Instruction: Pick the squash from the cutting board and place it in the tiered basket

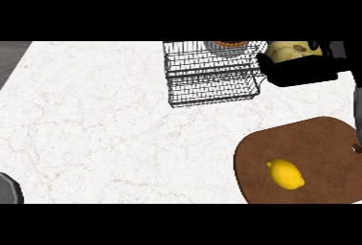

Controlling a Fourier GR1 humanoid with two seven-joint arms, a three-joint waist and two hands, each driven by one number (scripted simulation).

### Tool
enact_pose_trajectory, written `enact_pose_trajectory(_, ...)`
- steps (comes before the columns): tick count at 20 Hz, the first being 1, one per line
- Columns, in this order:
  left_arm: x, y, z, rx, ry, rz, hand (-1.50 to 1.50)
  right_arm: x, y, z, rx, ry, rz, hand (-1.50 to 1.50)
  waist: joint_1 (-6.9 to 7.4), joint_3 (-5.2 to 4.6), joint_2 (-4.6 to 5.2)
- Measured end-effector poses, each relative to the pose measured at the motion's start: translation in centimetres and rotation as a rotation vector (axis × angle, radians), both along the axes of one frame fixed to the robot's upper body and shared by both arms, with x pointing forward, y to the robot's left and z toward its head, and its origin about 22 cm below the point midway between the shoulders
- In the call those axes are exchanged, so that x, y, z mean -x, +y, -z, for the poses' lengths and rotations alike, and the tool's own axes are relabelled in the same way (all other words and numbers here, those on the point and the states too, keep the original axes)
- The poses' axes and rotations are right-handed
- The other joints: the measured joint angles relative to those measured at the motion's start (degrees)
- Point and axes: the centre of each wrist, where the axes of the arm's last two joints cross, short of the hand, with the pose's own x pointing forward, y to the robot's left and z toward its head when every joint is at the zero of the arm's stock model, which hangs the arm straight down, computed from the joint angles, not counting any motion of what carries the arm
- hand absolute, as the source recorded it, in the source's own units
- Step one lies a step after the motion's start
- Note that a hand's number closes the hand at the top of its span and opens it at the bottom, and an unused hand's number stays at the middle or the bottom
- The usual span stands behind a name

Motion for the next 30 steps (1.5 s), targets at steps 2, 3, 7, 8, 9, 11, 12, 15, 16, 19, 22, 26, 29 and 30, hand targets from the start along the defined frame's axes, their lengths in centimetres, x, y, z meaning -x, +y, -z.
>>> enact_pose_trajectory(2, -0.2, 0.0, 0.0, -0.001, 0.0, 0.01, 0.0, -0.6, 0.6, 0.1, -0.014, 0.013, 0.006, 1.5, 0.28, 0.08, 0.23)
enact_pose_trajectory(3, -0.2, 0.0, 0.0, -0.003, -0.001, 0.017, 0.0, -0.9, 1.0, 0.3, -0.026, 0.021, 0.007, 1.5, 0.48, 0.12, 0.33)
enact_pose_trajectory(7, -0.5, 0.0, 0.0, 0.002, -0.003, 0.032, 0.0, -2.0, 2.7, 0.5, -0.172, 0.03, -0.014, -1.5, 1.34, 0.35, 0.69)
enact_pose_trajectory(8, -0.6, 0.0, 0.0, 0.002, -0.005, 0.033, 0.0, -2.2, 3.3, 0.5, -0.199, 0.033, -0.027, -1.5, 1.59, 0.37, 0.76)
enact_pose_trajectory(9, -0.6, -0.1, 0.0, 0.001, -0.005, 0.035, 0.0, -2.4, 3.9, 0.6, -0.224, 0.036, -0.041, -1.5, 1.76, 0.39, 0.78)
enact_pose_trajectory(11, -0.9, 0.0, -0.1, 0.001, -0.012, 0.041, 0.0, -2.7, 4.9, 0.8, -0.266, 0.035, -0.067, -1.5, 2.19, 0.43, 0.99)
enact_pose_trajectory(12, -0.9, -0.1, -0.1, 0.005, -0.007, 0.043, 0.0, -2.9, 5.5, 0.9, -0.283, 0.032, -0.081, -1.5, 2.34, 0.43, 1.1)
enact_pose_trajectory(15, -1.0, -0.2, -0.1, 0.008, -0.001, 0.05, 0.0, -3.3, 6.9, 0.9, -0.319, 0.013, -0.12, -1.5, 2.51, 0.43, 1.13)
enact_pose_trajectory(16, -1.0, -0.2, -0.1, 0.007, 0.001, 0.052, 0.0, -3.4, 7.4, 0.9, -0.331, 0.003, -0.131, -1.5, 2.49, 0.44, 1.1)
enact_pose_trajectory(19, -1.0, -0.2, -0.1, 0.009, 0.004, 0.055, 0.0, -3.7, 8.5, 0.7, -0.359, -0.054, -0.144, -1.5, 2.49, 0.43, 0.99)
enact_pose_trajectory(22, -0.8, -0.1, -0.1, 0.008, 0.013, 0.052, 0.0, -4.2, 8.8, 0.3, -0.379, -0.116, -0.122, -1.5, 1.87, 0.43, 0.73)
enact_pose_trajectory(26, -0.5, 0.0, -0.1, 0.004, 0.025, 0.043, 0.0, -5.2, 8.3, 0.1, -0.449, -0.171, -0.044, -1.5, 0.75, 0.52, 0.39)
enact_pose_trajectory(29, -0.2, 0.0, 0.0, 0.001, 0.043, 0.031, 0.0, -5.9, 7.4, 0.0, -0.509, -0.185, 0.024, -1.5, -0.6, 0.61, -0.01)
enact_pose_trajectory(30, 0.0, 0.0, 0.0, 0.0, 0.05, 0.026, 0.0, -6.1, 6.9, 0.1, -0.519, -0.186, 0.05, -1.5, -1.16, 0.64, -0.11)
